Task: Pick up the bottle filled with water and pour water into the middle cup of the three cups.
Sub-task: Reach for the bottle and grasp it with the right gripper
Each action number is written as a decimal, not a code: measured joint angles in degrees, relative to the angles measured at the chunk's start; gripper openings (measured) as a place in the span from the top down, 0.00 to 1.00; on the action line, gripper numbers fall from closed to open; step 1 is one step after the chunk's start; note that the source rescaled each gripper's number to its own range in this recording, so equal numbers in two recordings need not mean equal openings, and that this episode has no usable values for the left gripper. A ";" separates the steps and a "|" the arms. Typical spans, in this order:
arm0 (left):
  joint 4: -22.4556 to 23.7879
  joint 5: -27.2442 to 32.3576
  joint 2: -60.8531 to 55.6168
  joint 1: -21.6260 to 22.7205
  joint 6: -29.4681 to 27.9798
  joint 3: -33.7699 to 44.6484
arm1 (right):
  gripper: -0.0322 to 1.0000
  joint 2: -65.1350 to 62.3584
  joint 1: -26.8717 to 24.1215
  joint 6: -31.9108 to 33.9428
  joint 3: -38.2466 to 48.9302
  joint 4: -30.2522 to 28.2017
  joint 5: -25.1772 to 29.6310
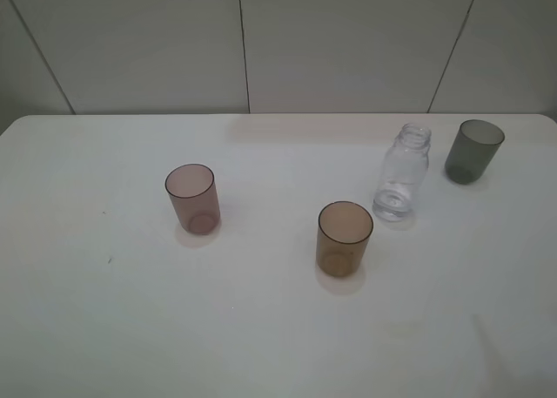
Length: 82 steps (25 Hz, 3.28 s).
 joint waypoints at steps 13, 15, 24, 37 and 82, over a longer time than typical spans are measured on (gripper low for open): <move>0.00 0.00 0.00 0.00 0.00 0.00 | 0.00 0.46 13.55 -0.50 30.77 3.71 -49.90; 0.00 0.00 0.00 0.00 0.00 0.00 | 0.00 0.46 13.55 -0.59 33.72 5.52 -55.63; 0.00 0.00 0.00 0.00 0.00 0.00 | 0.00 12.58 13.55 -2.31 35.90 7.35 -65.84; 0.00 0.00 0.00 0.00 0.00 0.00 | 0.00 43.99 13.55 -2.10 35.91 6.61 -88.80; 0.00 -0.05 0.00 0.00 0.00 0.00 | 0.12 79.54 13.49 -2.50 17.44 12.40 -109.71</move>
